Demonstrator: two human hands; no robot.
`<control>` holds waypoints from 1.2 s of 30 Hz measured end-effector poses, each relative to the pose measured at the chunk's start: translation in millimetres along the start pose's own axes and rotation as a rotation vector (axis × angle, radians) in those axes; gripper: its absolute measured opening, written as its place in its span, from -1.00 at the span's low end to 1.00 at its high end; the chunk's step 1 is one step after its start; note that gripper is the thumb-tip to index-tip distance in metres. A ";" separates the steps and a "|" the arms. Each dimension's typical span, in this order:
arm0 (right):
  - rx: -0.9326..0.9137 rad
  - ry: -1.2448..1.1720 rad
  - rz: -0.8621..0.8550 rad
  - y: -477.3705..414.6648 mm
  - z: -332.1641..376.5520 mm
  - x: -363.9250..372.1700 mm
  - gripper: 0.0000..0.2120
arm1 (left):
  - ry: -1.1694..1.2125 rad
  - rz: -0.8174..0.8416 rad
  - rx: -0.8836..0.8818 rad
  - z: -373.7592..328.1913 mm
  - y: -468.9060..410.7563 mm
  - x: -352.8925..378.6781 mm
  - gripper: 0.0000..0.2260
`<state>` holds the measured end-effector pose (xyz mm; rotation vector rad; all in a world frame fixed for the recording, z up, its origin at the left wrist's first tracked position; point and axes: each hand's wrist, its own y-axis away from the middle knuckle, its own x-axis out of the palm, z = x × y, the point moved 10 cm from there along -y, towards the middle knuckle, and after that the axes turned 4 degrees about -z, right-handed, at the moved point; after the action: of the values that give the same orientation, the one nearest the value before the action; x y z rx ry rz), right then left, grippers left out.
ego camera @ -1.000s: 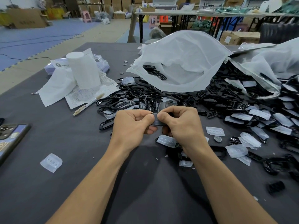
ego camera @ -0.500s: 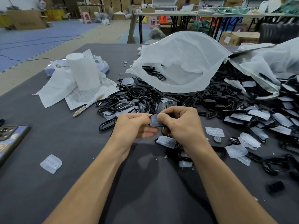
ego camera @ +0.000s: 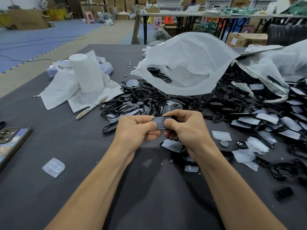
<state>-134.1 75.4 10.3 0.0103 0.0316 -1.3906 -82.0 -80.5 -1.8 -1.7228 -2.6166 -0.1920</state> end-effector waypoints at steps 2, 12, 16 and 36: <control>-0.003 0.004 -0.001 -0.1 0.2 -0.4 -0.78 | -0.003 0.009 0.007 0.8 -1.1 0.3 -0.79; -0.004 0.083 -0.003 -2.9 -5.6 0.7 -0.71 | -0.135 -0.020 0.135 -4.2 -2.4 -0.9 -0.70; 0.019 0.096 0.018 -3.2 -6.8 -0.5 -0.72 | -0.274 0.029 0.172 -3.7 0.5 6.1 -0.89; -0.163 0.821 -0.077 11.9 37.3 -61.1 -0.63 | -0.209 -0.017 0.121 1.5 8.0 5.2 -0.72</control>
<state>-132.7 136.6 49.2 0.4463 0.8340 -1.3750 -76.6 -72.5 -2.1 -1.7689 -2.7189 0.1522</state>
